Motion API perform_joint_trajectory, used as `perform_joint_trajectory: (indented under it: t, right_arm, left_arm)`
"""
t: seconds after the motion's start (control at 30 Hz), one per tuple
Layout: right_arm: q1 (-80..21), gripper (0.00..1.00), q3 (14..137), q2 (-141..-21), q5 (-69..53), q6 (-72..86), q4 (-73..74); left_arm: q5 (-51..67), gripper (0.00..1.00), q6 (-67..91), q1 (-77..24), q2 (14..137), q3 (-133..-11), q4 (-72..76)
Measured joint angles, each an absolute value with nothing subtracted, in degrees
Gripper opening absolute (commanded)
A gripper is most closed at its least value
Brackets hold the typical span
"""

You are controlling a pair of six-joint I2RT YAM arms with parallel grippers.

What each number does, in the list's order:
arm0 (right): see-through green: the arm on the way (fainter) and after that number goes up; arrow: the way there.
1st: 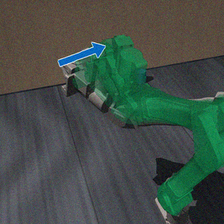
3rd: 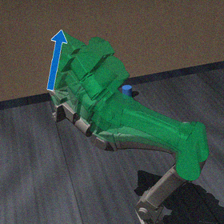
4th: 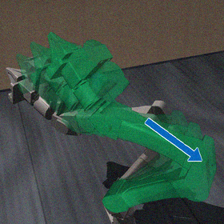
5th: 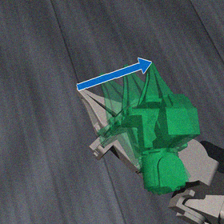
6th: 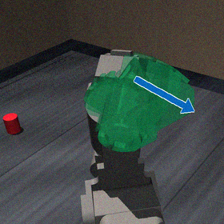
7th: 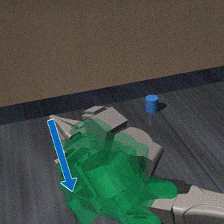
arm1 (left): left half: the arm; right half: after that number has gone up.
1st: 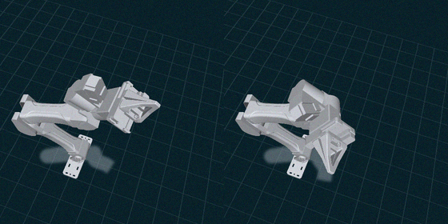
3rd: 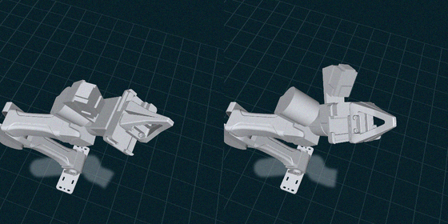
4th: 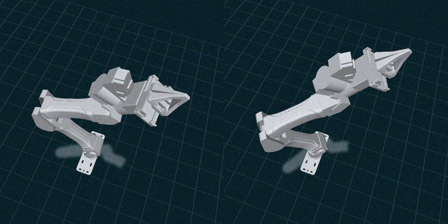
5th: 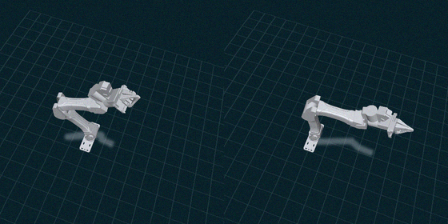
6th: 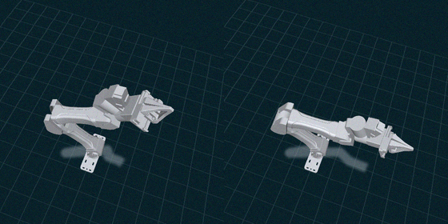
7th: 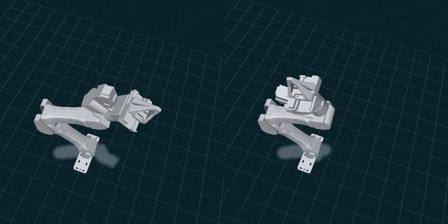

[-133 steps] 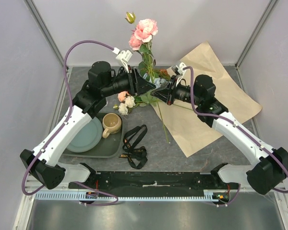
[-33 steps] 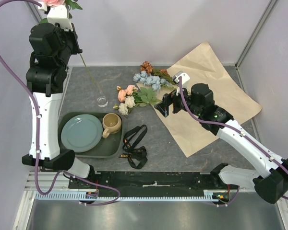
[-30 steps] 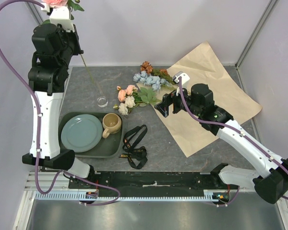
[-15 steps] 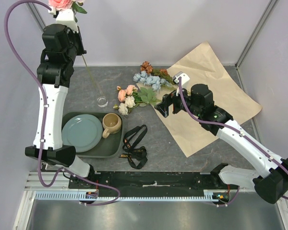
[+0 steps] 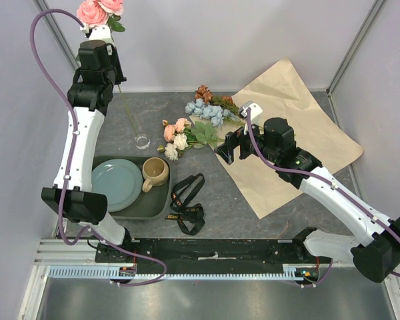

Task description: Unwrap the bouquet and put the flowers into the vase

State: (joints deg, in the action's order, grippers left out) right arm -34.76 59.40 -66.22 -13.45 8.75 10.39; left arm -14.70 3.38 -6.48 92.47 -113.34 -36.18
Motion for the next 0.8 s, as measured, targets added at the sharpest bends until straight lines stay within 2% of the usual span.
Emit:
perform_joint_trajectory:
  t: [0.8]
  right_arm:
    - [-34.76, 0.98, 58.83, -66.54, -13.47, 8.82, 10.37]
  left_arm:
    - [-17.12, 0.02, 10.7, -4.45, 94.78, -102.08, -26.63]
